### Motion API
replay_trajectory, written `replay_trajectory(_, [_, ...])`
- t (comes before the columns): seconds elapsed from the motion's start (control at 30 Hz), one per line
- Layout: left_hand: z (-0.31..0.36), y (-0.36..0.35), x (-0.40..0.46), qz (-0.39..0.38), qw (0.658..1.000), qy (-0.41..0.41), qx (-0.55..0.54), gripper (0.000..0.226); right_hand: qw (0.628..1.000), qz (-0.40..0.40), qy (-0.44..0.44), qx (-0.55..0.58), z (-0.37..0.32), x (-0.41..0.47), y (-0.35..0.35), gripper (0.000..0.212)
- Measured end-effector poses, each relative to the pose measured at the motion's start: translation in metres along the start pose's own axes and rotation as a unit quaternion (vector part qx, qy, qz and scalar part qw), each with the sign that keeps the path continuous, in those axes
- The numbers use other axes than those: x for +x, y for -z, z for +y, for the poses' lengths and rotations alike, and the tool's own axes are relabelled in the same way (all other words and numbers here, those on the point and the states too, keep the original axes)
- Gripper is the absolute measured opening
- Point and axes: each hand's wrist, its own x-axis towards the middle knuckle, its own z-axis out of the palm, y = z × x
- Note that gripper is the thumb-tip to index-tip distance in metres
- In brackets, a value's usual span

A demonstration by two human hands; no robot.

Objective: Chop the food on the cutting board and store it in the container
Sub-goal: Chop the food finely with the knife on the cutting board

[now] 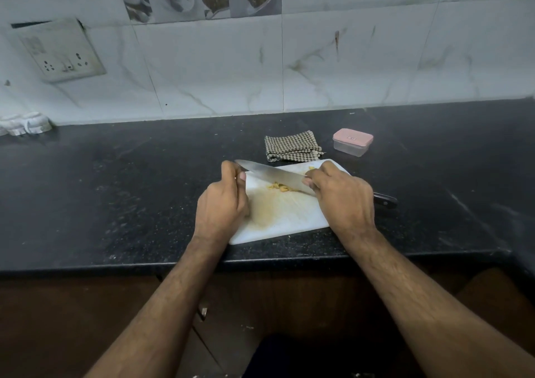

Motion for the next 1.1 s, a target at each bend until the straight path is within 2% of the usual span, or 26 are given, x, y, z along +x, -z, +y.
replay_trajectory(0.1, [-0.0016,-0.0015,0.0015,0.003,1.000,0.007,-0.007,0.015,1.000,0.012,0.001,-0.006,0.0000,-0.0006,-0.0010,0.011])
replay_trajectory(0.3, [-0.0001,0.0009,0.0008,-0.007,0.999,-0.031,0.019,0.017,0.999,0.015,0.048,-0.012,-0.0016,-0.0019,-0.0039,0.023])
replay_trajectory(0.43, [0.0019,0.0021,0.0004,-0.037,0.997,-0.058,0.016,0.012,0.999,0.014,0.042,-0.008,-0.0026,-0.0017,-0.0042,0.023])
replay_trajectory(0.6, [0.0006,0.0001,0.0010,-0.072,0.995,-0.067,-0.002,0.014,0.999,0.024,0.046,-0.005,-0.0036,-0.0033,-0.0038,0.030])
replay_trajectory(0.73, [-0.0007,-0.0009,0.0006,-0.088,0.994,-0.061,0.000,0.007,0.999,0.015,0.047,-0.008,-0.0037,-0.0046,-0.0049,0.032])
replay_trajectory(0.93, [-0.0007,0.0005,0.0017,-0.138,0.989,-0.050,-0.006,0.026,0.999,0.002,0.034,-0.007,-0.0034,-0.0036,-0.0045,0.033])
replay_trajectory(1.1, [0.0012,0.0017,0.0017,-0.155,0.986,-0.063,-0.018,0.010,1.000,-0.013,0.026,-0.006,-0.0045,-0.0028,-0.0022,0.032])
